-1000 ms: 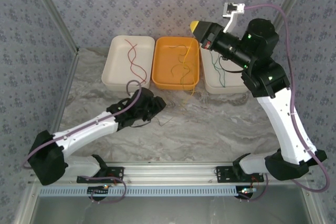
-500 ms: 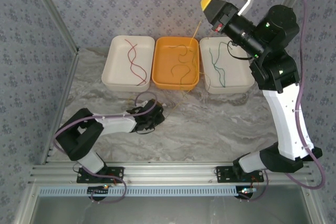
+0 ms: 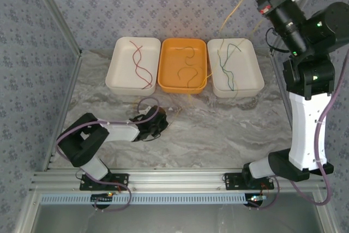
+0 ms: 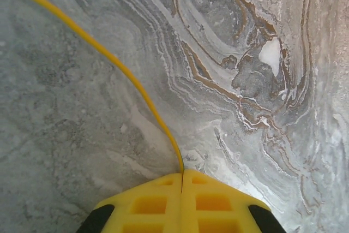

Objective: Untangle the cables

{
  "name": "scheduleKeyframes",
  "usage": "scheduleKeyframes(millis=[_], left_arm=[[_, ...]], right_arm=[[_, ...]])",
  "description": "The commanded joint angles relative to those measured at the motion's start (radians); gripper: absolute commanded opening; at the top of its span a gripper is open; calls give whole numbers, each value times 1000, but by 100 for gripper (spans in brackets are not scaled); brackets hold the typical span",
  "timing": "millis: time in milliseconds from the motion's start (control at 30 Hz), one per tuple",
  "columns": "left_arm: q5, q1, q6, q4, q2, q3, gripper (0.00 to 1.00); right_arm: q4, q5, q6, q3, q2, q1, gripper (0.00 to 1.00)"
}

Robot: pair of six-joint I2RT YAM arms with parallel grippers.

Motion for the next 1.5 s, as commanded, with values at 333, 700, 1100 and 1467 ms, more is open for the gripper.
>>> scheduleKeyframes(millis=[333, 700, 1100, 1467], left_arm=[[-231, 172, 161, -434, -421, -70, 22], [-110, 123, 292, -529, -602, 134, 80], [24, 52, 367, -310, -667, 224, 86], [56, -21, -54, 35, -454, 236, 95]], right_arm=[[40, -92, 120, 40, 47, -81, 0], [91, -78, 75, -267, -61, -30, 0], [114, -72, 4, -364, -44, 97, 0], [113, -55, -24, -409, -49, 162, 0]])
